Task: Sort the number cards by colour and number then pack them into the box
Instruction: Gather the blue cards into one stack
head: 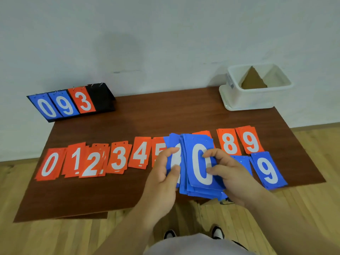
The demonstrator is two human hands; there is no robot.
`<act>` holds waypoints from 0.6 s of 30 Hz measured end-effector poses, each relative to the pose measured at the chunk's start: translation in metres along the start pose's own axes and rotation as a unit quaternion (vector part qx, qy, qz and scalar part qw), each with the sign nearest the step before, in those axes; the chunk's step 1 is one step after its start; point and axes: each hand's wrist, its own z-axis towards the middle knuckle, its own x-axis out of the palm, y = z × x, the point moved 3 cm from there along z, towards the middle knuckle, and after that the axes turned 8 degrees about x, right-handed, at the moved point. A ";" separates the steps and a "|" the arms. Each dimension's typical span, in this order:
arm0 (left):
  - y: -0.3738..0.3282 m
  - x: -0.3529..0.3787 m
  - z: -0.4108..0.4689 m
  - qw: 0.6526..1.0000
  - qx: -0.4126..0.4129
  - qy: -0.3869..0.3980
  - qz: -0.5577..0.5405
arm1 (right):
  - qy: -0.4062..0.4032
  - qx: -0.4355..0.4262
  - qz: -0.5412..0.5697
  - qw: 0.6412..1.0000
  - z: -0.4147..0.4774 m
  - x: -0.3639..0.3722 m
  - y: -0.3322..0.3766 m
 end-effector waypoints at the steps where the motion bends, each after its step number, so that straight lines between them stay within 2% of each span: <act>1: -0.003 -0.003 0.001 1.000 0.008 0.011 -0.005 | -0.002 -0.008 -0.022 1.000 -0.001 0.006 0.001; 11: 0.004 -0.001 0.001 0.983 0.023 0.182 -0.017 | -0.027 -0.029 -0.068 0.997 -0.011 0.024 -0.008; 15: 0.018 0.026 0.012 0.980 0.014 0.198 0.006 | -0.099 -0.010 -0.122 0.988 -0.014 -0.009 -0.016; 18: 0.046 0.054 0.028 0.979 0.001 0.181 0.096 | -0.181 0.007 -0.188 0.965 -0.019 -0.046 -0.019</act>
